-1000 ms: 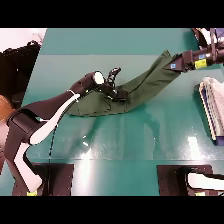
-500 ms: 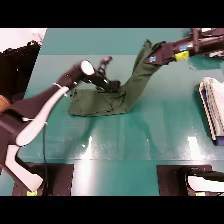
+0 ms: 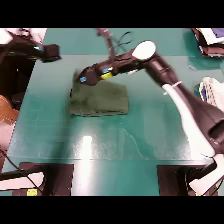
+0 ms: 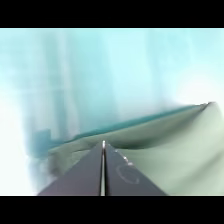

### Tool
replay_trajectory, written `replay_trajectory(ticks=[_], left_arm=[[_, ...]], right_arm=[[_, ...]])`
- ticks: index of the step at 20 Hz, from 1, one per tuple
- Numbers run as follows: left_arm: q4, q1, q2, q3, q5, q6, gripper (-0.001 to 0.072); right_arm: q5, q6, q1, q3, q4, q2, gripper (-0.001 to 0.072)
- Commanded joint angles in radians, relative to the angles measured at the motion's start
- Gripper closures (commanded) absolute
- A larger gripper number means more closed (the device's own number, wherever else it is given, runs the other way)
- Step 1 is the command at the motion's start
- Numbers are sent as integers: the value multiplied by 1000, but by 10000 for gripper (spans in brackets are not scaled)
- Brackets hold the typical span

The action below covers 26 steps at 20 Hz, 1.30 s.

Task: Fold the shirts.

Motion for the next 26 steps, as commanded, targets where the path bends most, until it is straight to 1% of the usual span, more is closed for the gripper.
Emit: replay_trajectory(ticks=[1, 3, 5, 6, 9, 12, 14, 15, 16, 20, 22, 26], left_arm=[[34, 95, 68, 0, -66, 6, 675], [32, 99, 70, 0, -92, 6, 674], [15, 96, 69, 0, -100, 6, 674], [-2, 96, 69, 0, -100, 6, 675], [-10, 96, 69, -1, -114, 6, 674], [-10, 96, 69, -1, -111, 6, 674], [-10, 96, 69, -1, -106, 6, 674], [-10, 96, 69, -1, -105, 6, 674], [-10, 96, 69, -1, -104, 6, 675], [-11, 96, 69, -1, -88, 6, 675], [-20, 96, 69, -1, -85, 6, 674], [-40, 96, 69, -1, -86, 6, 674]], right_arm=[[43, -18, 58, 105, -4, -100, 280], [115, 75, -1, 29, -52, -61, 281], [173, 128, -85, -88, -132, -5, 282], [187, 137, -136, -160, -163, 28, 283], [167, 177, -294, -378, -213, 125, 284], [118, 210, -435, -554, -209, 177, 279], [102, 211, -496, -636, -203, 179, 210], [80, 211, -512, -676, -202, 179, 137], [55, 211, -517, -710, -193, 179, 122], [-58, 207, -475, -798, -64, 160, 123], [-50, 206, -425, -759, -35, 102, 123], [-45, 207, -310, -595, 80, -49, 124]])
